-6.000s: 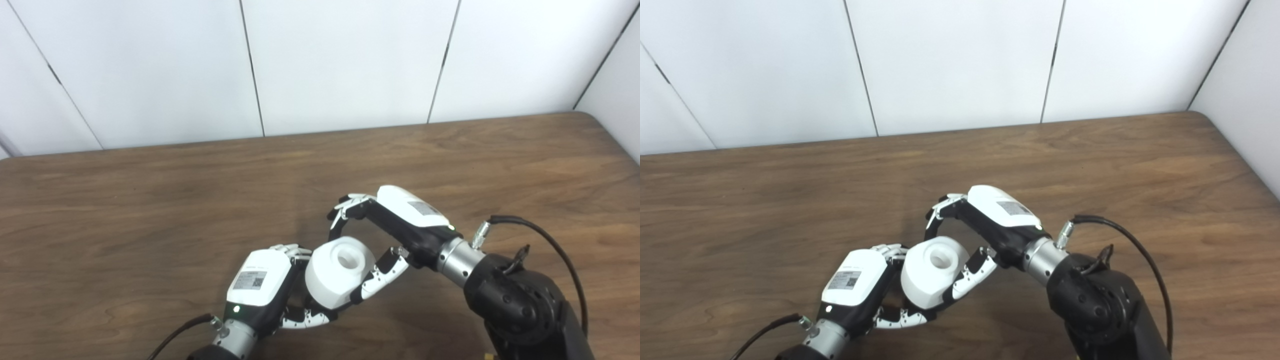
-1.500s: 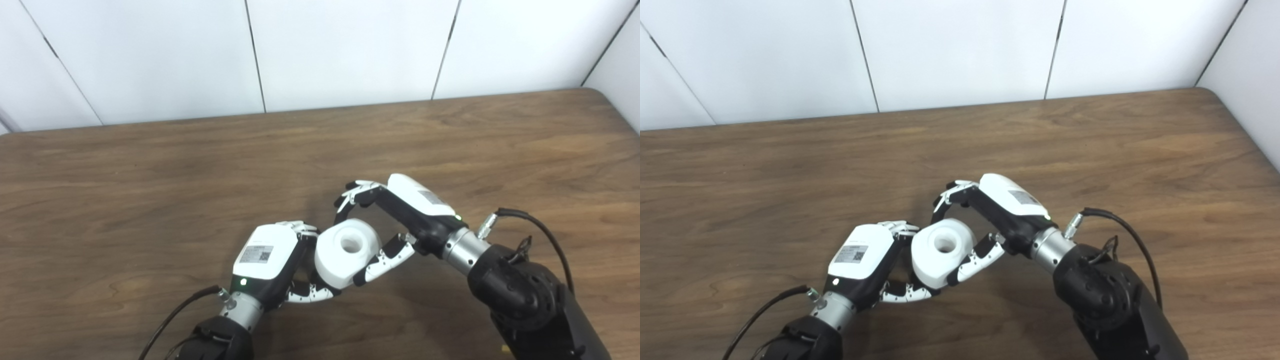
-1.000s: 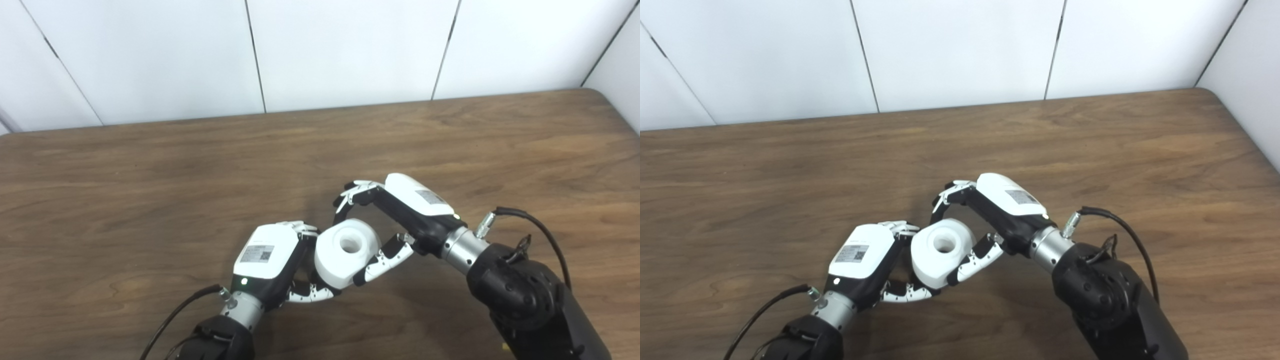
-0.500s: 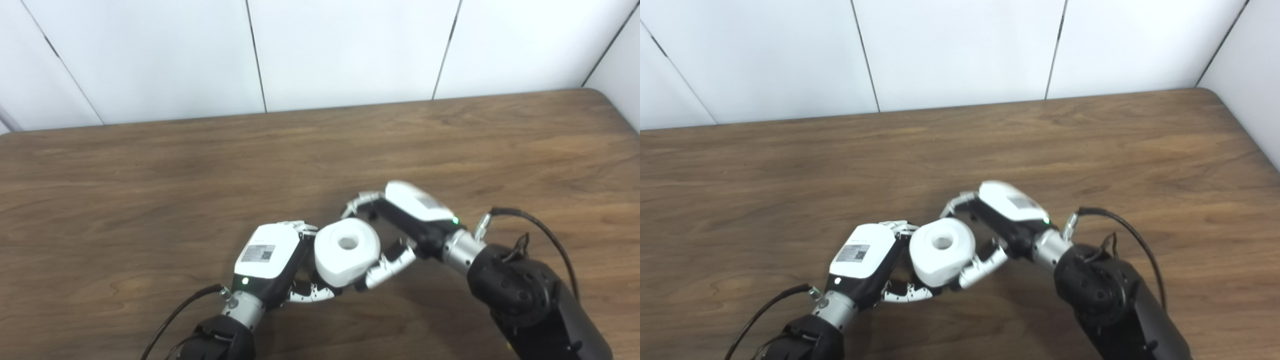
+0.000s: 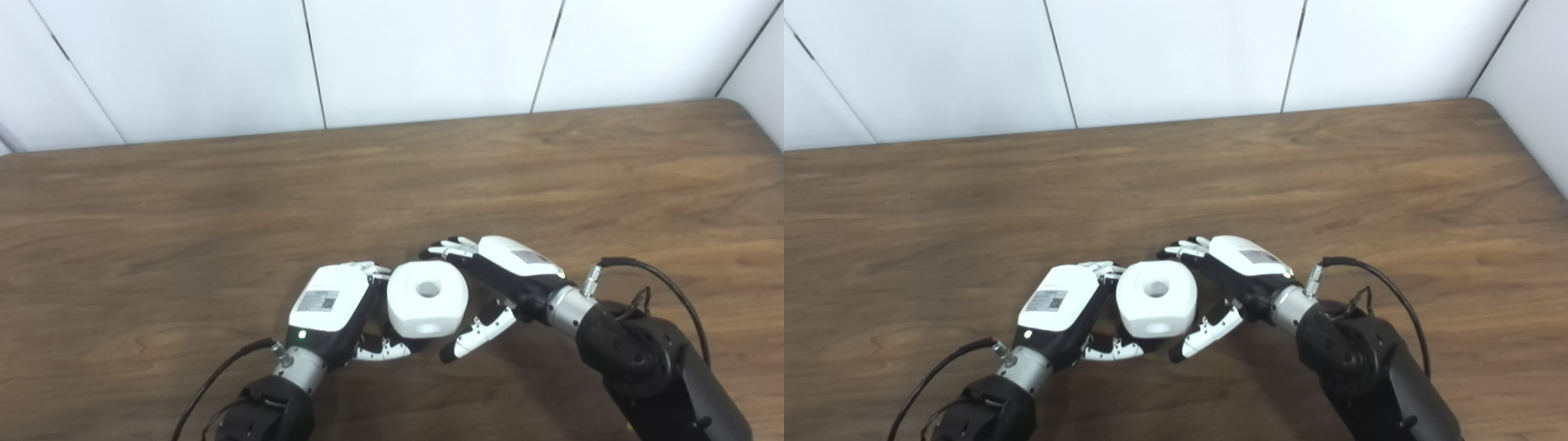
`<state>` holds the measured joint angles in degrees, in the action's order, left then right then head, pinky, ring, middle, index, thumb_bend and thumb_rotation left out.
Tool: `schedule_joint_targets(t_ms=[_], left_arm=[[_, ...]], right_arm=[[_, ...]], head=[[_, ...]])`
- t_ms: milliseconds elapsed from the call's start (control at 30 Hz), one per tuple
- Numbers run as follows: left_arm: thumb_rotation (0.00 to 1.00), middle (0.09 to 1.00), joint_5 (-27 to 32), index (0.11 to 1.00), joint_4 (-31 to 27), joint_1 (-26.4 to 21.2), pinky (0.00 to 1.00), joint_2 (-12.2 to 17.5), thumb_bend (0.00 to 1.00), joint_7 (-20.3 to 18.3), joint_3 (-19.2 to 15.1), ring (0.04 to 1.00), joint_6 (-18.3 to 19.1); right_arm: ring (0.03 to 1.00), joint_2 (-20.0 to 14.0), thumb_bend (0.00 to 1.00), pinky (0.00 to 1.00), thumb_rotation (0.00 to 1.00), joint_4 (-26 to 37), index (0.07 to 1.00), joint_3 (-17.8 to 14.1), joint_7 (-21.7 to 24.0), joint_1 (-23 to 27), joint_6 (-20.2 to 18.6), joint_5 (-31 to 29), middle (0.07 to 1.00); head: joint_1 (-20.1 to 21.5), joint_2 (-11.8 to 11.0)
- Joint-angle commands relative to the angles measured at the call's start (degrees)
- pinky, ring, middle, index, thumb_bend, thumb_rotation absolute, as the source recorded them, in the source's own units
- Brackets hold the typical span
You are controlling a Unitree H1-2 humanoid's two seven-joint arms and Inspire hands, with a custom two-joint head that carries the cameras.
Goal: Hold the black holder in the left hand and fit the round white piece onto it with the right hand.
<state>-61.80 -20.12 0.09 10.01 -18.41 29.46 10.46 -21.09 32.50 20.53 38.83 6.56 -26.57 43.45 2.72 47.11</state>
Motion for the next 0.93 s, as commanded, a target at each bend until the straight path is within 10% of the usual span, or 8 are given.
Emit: schedule_joint_targets(t_ms=[0,333,900], left_arm=[[0.05,0.762,-0.25,0.485,2.16,0.73,0.83,0.02,0.52,-3.37,1.84,0.835,-0.52],[0.05,0.767,0.08,0.485,2.59,0.75,0.84,-0.02,0.52,-3.05,1.85,0.840,-0.60],[0.05,0.761,0.69,0.485,3.03,0.91,0.83,1.09,0.52,-1.90,1.27,0.829,-1.29]], right_arm=[[1.000,-0.45,1.00,0.93,0.42,2.09,0.898,-0.81,0.14,1.50,0.38,0.56,0.944],[1.000,-0.47,1.00,0.96,0.48,4.01,0.940,-3.24,2.41,2.28,-0.12,0.61,0.955],[1.000,1.01,1.00,0.97,0.45,12.76,0.996,-17.70,13.88,-0.13,-0.31,0.28,0.994]], head=[[-0.01,-0.02],[-0.17,-0.29],[-0.02,-1.14]])
